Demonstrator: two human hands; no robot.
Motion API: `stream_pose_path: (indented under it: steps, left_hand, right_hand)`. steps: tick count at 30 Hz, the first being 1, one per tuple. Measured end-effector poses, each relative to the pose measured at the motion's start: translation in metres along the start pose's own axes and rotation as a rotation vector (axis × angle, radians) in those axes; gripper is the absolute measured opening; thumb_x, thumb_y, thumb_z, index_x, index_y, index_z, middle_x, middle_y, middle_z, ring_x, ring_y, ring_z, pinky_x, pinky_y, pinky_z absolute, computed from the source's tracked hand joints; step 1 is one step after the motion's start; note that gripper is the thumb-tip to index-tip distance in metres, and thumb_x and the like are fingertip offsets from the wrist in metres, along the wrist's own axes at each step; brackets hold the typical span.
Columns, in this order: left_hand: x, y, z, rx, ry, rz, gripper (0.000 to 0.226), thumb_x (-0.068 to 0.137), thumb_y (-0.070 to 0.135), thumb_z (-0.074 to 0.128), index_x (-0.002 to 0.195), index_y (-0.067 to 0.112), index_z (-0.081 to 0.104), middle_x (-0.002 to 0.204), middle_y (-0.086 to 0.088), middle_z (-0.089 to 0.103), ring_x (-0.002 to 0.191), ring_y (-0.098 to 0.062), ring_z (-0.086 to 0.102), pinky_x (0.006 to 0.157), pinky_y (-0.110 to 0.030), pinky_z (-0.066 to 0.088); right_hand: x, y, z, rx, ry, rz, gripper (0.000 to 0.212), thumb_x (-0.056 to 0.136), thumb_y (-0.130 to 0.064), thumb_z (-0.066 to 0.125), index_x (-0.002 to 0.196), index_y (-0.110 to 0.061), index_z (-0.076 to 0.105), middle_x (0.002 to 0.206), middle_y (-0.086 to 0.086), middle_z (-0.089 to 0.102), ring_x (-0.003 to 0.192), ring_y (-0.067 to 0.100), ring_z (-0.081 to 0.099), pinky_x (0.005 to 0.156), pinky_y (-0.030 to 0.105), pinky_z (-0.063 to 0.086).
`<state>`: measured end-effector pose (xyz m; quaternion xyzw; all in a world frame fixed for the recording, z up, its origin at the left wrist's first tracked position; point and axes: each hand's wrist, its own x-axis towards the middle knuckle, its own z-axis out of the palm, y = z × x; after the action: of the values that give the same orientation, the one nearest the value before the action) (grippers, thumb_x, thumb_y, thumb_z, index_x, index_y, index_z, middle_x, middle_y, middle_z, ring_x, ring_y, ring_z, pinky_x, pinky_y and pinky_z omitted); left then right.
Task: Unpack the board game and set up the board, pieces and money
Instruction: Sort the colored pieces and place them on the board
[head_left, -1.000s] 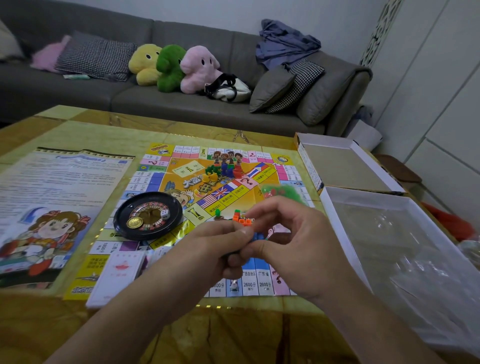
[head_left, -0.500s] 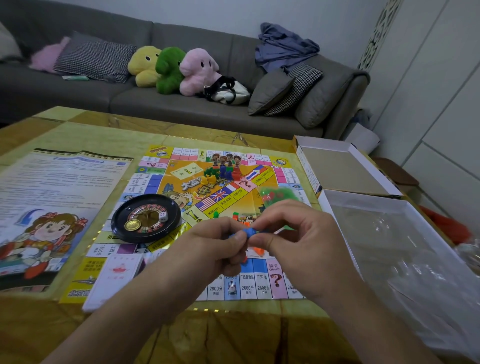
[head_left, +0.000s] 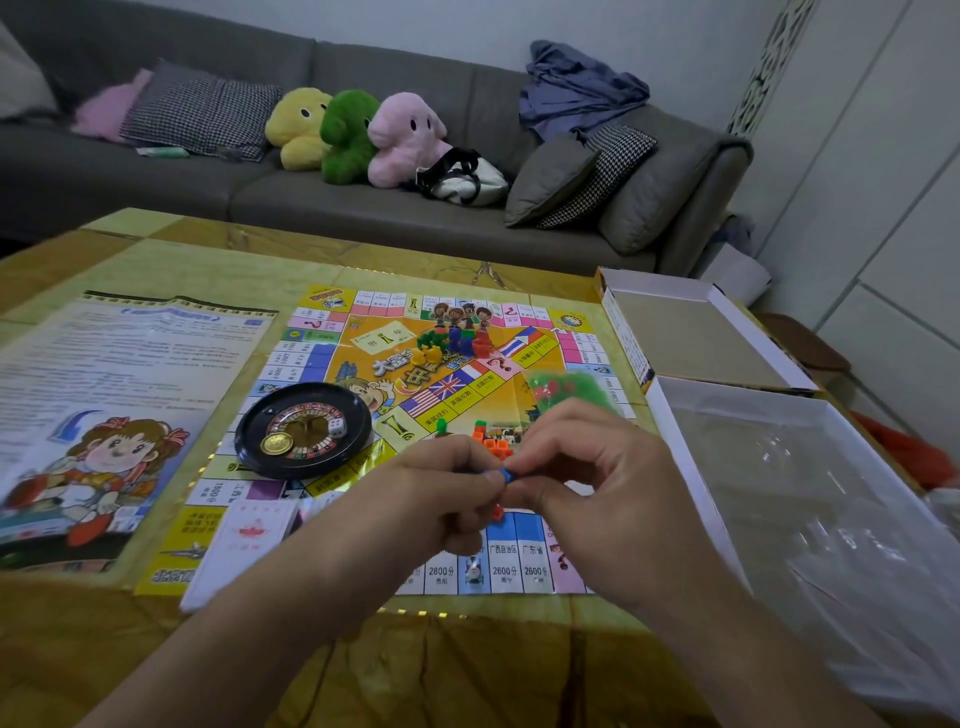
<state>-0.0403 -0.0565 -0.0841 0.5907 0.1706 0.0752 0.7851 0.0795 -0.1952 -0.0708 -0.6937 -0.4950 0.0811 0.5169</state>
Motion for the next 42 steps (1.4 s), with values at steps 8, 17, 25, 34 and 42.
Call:
stream_pose_path:
  steps: [8,17,25,34,42]
  left_hand:
    - [0.002,-0.001,-0.002,-0.059,0.148,0.063,0.025,0.101,0.013,0.055,0.085,0.003,0.071,0.072,-0.01,0.044,0.062,-0.014,0.044,0.057,-0.028,0.037]
    - [0.004,-0.005,-0.001,0.072,0.132,0.083,0.02,0.101,0.014,0.057,0.1,-0.002,0.07,0.068,-0.006,0.052,0.064,-0.017,0.05,0.06,-0.029,0.046]
    - [0.001,-0.006,-0.007,0.231,0.023,0.097,0.024,0.104,0.02,0.061,0.085,0.013,0.073,0.068,-0.003,0.054,0.064,-0.017,0.049,0.062,-0.032,0.043]
    - [-0.001,-0.011,-0.006,0.323,0.03,0.091,0.024,0.104,0.027,0.061,0.085,0.016,0.071,0.063,0.003,0.053,0.06,-0.014,0.049,0.064,-0.033,0.043]
    - [-0.003,-0.008,-0.008,0.255,-0.065,-0.004,0.017,0.08,0.04,0.071,0.078,0.023,0.069,0.066,0.001,0.046,0.059,-0.014,0.042,0.057,-0.027,0.039]
  right_hand:
    - [-0.001,-0.006,-0.002,0.168,0.092,0.171,0.034,0.07,0.011,0.089,0.088,-0.014,0.075,0.101,-0.004,0.072,0.092,0.02,0.077,0.075,0.033,0.066]
    - [0.0,-0.009,-0.009,0.096,0.14,0.095,0.02,0.073,0.001,0.089,0.082,-0.014,0.08,0.097,-0.007,0.073,0.095,0.011,0.073,0.076,0.022,0.061]
    - [-0.001,-0.008,-0.005,0.072,0.042,0.124,0.033,0.071,0.005,0.091,0.08,-0.024,0.077,0.083,-0.003,0.076,0.08,0.02,0.076,0.074,0.041,0.065]
    - [-0.003,-0.007,-0.004,-0.043,-0.008,0.065,0.025,0.072,-0.004,0.093,0.078,-0.022,0.077,0.08,-0.005,0.074,0.076,0.021,0.075,0.068,0.044,0.063]
    - [-0.007,-0.01,-0.003,-0.204,-0.027,-0.047,0.038,0.074,-0.004,0.092,0.096,-0.029,0.074,0.084,-0.012,0.066,0.079,0.013,0.07,0.066,0.032,0.059]
